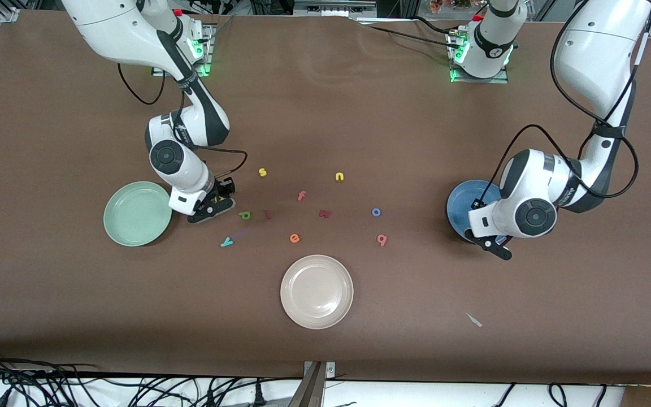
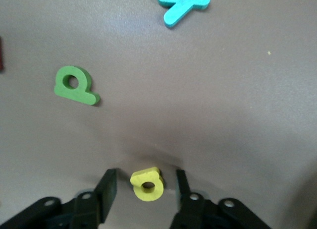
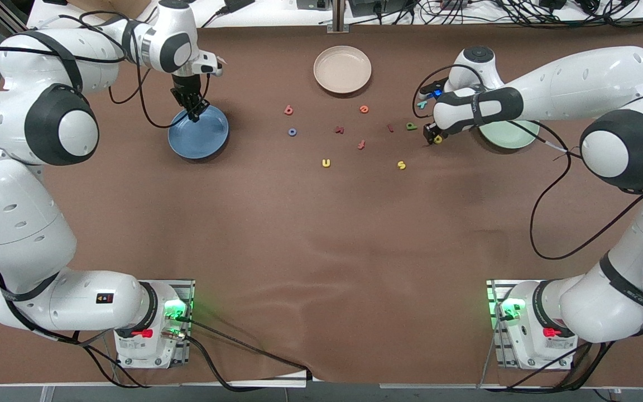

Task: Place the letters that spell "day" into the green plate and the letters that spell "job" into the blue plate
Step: 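Drop cyan one on the blue plate while the right gripper lifts yellow a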

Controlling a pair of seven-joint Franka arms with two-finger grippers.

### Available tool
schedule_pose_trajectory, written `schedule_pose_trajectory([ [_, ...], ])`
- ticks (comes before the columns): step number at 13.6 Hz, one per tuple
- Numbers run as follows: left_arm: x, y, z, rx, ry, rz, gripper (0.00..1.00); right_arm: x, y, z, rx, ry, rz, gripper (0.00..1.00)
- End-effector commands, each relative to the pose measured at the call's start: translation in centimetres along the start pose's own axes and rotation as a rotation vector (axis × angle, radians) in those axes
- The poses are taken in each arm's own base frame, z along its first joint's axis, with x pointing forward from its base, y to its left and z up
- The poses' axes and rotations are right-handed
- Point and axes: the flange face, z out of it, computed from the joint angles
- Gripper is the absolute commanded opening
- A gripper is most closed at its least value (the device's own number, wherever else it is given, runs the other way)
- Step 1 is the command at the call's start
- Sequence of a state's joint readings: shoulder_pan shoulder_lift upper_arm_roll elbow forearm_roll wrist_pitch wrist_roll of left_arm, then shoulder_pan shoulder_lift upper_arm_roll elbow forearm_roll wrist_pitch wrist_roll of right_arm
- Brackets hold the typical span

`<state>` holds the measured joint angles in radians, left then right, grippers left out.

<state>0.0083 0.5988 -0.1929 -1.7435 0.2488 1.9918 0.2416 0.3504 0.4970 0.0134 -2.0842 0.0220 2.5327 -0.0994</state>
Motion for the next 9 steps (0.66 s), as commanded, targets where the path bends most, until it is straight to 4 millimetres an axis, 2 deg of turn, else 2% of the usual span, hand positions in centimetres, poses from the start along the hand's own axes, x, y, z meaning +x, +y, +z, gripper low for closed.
schedule_pose_trajectory([
  [1, -0.5, 0.8, -0.7, 0.041, 0.014, 0.006, 1.00, 0.5, -0.2, -0.2, -0.005, -0.006, -0.022, 0.53],
  [2, -0.5, 1.3, -1.5, 0.045, 0.018, 0.002, 1.00, 0.5, -0.2, -0.1, -0.005, -0.007, -0.022, 0.50],
  [3, -0.5, 2.2, -3.1, 0.058, 0.037, -0.005, 1.00, 0.4, -0.3, -0.1, -0.005, -0.009, -0.032, 0.48],
  [6, 2.2, 9.0, -8.1, 0.052, 0.135, -0.050, 1.00, 0.3, -0.4, 0.5, -0.005, -0.018, -0.043, 0.43],
  [9, 6.4, 14.1, -10.3, 0.042, 0.206, -0.032, 1.00, 0.2, -0.4, 0.7, -0.004, -0.021, -0.066, 0.28],
])
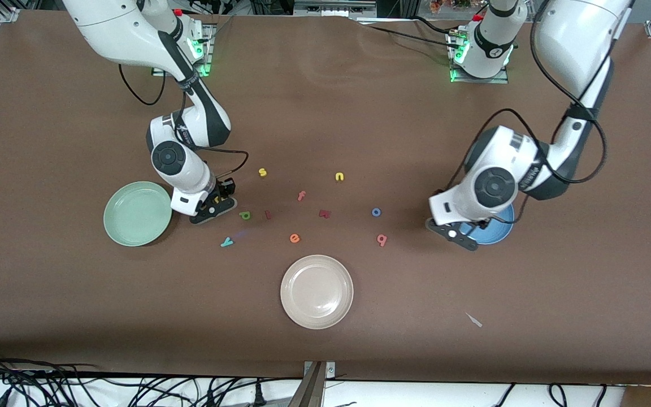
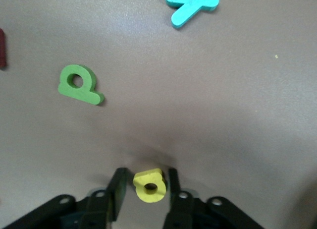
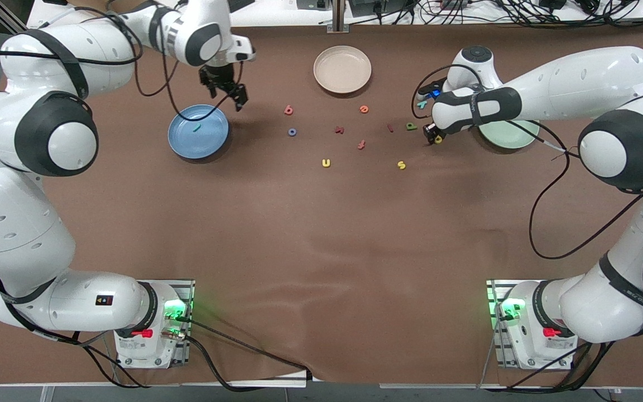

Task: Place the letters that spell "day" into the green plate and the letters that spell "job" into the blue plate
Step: 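Drop cyan one on the blue plate while the right gripper lifts yellow a, then place yellow a on the green plate while the left gripper reaches pink b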

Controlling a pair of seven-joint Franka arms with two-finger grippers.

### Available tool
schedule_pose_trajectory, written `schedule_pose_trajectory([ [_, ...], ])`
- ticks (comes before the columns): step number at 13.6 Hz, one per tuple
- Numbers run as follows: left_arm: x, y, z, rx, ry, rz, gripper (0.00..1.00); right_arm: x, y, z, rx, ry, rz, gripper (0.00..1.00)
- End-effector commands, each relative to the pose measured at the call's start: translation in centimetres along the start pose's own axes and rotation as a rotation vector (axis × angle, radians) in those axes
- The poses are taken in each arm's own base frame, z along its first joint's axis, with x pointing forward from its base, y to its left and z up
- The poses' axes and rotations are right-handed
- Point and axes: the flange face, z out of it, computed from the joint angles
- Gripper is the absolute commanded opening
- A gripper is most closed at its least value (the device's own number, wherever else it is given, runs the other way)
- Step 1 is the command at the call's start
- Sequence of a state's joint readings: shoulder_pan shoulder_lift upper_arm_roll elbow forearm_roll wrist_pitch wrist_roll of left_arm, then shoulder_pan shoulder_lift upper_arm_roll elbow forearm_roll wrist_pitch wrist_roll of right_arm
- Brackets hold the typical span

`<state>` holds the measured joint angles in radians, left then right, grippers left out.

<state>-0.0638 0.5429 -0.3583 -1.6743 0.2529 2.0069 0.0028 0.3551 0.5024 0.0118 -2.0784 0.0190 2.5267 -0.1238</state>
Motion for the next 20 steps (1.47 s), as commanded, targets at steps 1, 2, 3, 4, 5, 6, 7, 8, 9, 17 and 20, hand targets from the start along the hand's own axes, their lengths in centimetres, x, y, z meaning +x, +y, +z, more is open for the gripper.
schedule_pose_trajectory([
  [1, 3.9, 2.3, -0.2, 0.006, 0.044, 0.011, 1.00, 0.2, -0.1, 0.7, -0.003, -0.014, -0.050, 0.23],
  [2, 4.8, 3.4, 0.2, 0.000, 0.053, 0.035, 1.00, 0.1, -0.1, 0.9, -0.003, -0.014, -0.053, 0.20],
  [3, 5.9, 4.4, 0.3, -0.008, 0.071, 0.038, 1.00, 0.1, -0.1, 0.9, -0.003, -0.014, -0.056, 0.15],
  [4, 6.7, 5.2, 0.6, -0.015, 0.081, 0.045, 1.00, 0.1, -0.1, 0.9, -0.003, -0.014, -0.056, 0.11],
  [5, 7.3, 5.6, 1.3, -0.021, 0.082, 0.048, 1.00, 0.2, -0.1, 0.8, -0.003, -0.014, -0.056, 0.07],
  [6, 7.9, 6.8, 2.2, -0.028, 0.095, 0.064, 1.00, 0.5, 0.0, 0.4, -0.004, -0.005, -0.051, 0.06],
  [7, 8.5, 7.7, 3.4, -0.039, 0.123, 0.073, 1.00, 1.0, 0.1, -0.3, -0.004, 0.001, -0.053, 0.04],
  [8, 9.1, 7.9, 4.3, -0.048, 0.153, 0.074, 1.00, 1.5, 0.4, -1.3, -0.003, -0.014, -0.049, 0.03],
  [9, 9.3, 7.9, 5.2, -0.054, 0.164, 0.073, 1.00, 2.0, 1.0, -2.5, -0.002, -0.034, -0.042, 0.03],
  [17, 10.1, 10.5, 8.9, -0.034, 0.208, 0.121, 0.88, 2.7, 11.8, -8.3, -0.041, -0.114, 0.135, 0.02],
  [20, 10.0, 10.1, 9.6, 0.005, 0.201, 0.144, 0.87, 1.5, 16.9, -7.4, -0.078, -0.131, 0.209, 0.04],
])
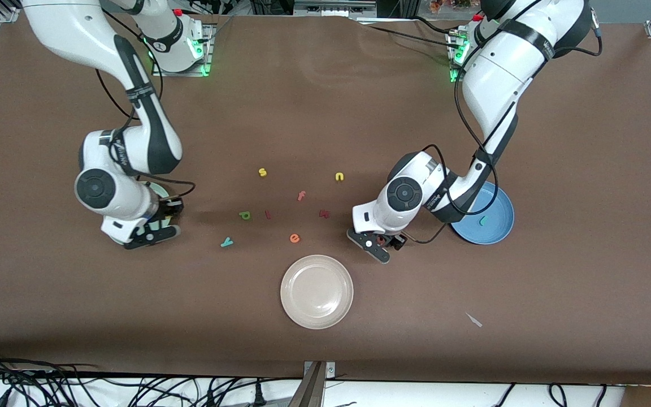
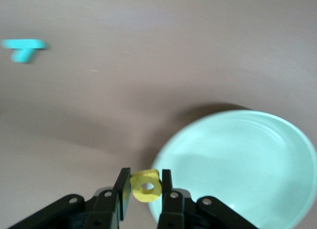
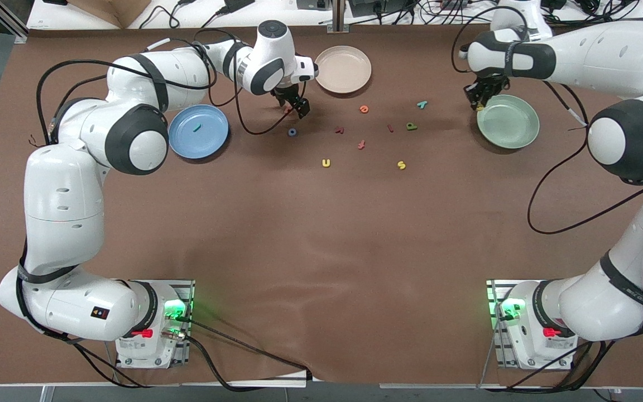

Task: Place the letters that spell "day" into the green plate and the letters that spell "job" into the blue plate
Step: 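Place yellow a on the green plate while the left gripper reaches pink b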

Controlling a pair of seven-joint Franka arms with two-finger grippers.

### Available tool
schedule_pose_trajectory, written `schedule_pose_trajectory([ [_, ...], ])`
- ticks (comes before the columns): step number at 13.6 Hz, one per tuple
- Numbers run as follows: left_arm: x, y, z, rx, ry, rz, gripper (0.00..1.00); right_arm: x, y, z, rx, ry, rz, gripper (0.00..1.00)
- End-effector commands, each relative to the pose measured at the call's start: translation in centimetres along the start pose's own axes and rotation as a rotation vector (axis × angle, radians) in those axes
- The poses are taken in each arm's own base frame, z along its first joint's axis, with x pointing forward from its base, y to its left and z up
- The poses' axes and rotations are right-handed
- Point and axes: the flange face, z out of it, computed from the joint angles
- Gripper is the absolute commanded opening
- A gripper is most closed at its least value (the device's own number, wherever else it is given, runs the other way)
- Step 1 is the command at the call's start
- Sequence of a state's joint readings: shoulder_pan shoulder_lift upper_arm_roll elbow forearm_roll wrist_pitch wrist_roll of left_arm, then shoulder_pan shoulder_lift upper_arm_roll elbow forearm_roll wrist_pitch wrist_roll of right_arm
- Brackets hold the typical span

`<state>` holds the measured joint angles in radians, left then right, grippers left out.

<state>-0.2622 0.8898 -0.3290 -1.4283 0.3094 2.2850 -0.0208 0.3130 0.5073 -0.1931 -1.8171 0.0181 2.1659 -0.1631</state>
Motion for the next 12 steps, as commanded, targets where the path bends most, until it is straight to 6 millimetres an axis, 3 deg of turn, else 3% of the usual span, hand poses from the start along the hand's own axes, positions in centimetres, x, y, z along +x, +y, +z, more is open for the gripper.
schedule_pose_trajectory([
  [1, 0.4, -0.4, 0.7, 0.038, 0.003, 0.010, 0.86, 0.5, 3.3, 1.1, -0.040, -0.028, 0.034, 0.04],
  [2, 0.3, -0.5, 0.9, 0.041, -0.001, 0.011, 0.79, 0.6, 3.7, 1.9, -0.060, -0.041, 0.027, 0.07],
  [3, 0.3, -0.4, 1.0, 0.040, -0.002, 0.011, 0.67, 0.5, 4.4, 2.6, -0.065, -0.051, 0.034, 0.32],
  [4, 0.2, -0.5, 1.1, 0.039, -0.004, 0.009, 0.56, 0.4, 5.0, 2.7, -0.055, -0.048, 0.062, 0.86],
  [5, 0.1, -0.3, 1.3, 0.038, -0.008, 0.011, 0.47, 0.5, 4.5, 2.1, -0.051, -0.044, 0.060, 1.00],
  [7, 0.0, -0.7, 1.1, 0.040, -0.013, 0.004, 0.09, 1.0, 2.2, 0.2, -0.044, -0.030, 0.060, 1.00],
  [8, 0.0, -1.1, 0.6, 0.043, -0.012, -0.001, 0.00, 1.1, 0.8, 0.0, -0.037, -0.035, 0.073, 1.00],
  [10, -0.2, -1.8, -1.1, 0.054, -0.034, -0.008, 0.00, 1.5, -1.6, -0.3, -0.023, -0.022, 0.112, 1.00],
  [12, -0.8, -2.6, -4.6, 0.069, -0.095, -0.020, 0.00, 2.1, -6.2, -0.5, 0.002, -0.011, 0.210, 1.00],
])
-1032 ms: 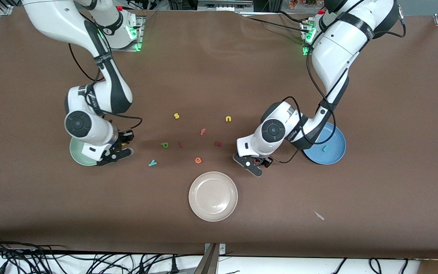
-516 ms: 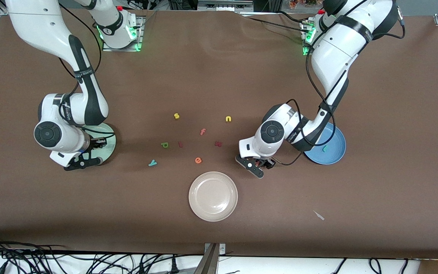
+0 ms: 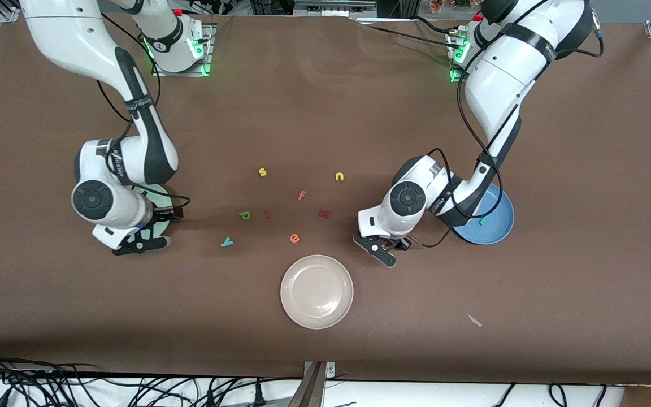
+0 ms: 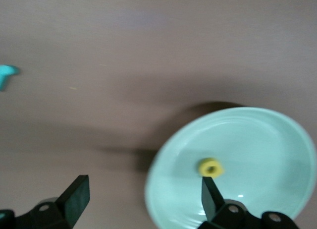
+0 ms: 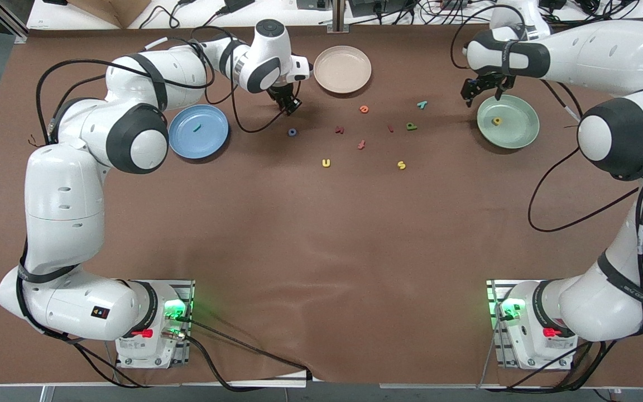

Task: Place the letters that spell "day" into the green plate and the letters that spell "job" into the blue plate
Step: 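Place yellow a on the green plate while the left gripper reaches pink b, then put pink b on the blue plate while the right gripper grasps green a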

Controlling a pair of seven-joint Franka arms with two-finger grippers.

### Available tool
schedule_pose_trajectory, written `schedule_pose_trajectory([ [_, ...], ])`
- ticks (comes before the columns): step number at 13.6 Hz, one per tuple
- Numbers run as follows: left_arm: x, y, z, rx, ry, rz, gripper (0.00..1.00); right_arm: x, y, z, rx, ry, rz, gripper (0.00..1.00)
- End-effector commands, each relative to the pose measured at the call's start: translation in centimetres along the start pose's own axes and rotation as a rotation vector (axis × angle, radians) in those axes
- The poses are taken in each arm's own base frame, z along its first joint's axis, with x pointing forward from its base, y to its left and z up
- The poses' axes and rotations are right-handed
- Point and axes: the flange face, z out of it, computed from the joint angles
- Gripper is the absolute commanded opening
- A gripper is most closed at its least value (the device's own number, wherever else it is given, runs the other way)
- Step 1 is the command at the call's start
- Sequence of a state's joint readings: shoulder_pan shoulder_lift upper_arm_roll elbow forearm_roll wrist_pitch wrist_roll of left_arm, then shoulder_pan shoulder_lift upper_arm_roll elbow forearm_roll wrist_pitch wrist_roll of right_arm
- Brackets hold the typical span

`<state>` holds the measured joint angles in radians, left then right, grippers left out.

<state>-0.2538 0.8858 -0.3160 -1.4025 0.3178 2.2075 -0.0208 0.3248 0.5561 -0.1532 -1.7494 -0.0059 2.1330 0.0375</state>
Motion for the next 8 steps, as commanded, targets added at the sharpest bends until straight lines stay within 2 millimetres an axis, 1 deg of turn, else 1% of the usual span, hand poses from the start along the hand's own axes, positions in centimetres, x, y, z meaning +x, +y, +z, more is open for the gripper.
schedule_pose_trajectory([
  [1, -1.5, -2.0, -5.8, 0.055, -0.088, -0.014, 0.00, -0.2, -5.1, -1.0, 0.031, 0.003, 0.124, 1.00],
  [2, -2.4, -3.2, -7.6, 0.062, -0.139, -0.014, 0.01, -0.2, -6.5, -0.6, 0.041, 0.010, 0.166, 1.00],
  [3, -3.2, -4.3, -8.2, 0.058, -0.176, 0.015, 0.01, -0.1, -7.7, -0.5, 0.055, 0.031, 0.193, 1.00],
  [4, -4.0, -4.4, -8.8, 0.044, -0.215, 0.052, 0.01, 0.0, -9.3, 0.2, 0.068, 0.041, 0.207, 1.00],
  [5, -5.2, -5.7, -8.9, 0.036, -0.255, 0.055, 0.00, 0.1, -10.1, 0.3, 0.078, 0.057, 0.241, 1.00],
  [6, -6.6, -7.3, -8.7, 0.032, -0.282, 0.056, 0.00, 0.1, -11.4, 0.5, 0.087, 0.070, 0.263, 1.00],
  [8, -8.8, -9.6, -8.5, 0.032, -0.312, 0.078, 0.00, 0.0, -14.0, 1.6, 0.096, 0.092, 0.306, 1.00],
])
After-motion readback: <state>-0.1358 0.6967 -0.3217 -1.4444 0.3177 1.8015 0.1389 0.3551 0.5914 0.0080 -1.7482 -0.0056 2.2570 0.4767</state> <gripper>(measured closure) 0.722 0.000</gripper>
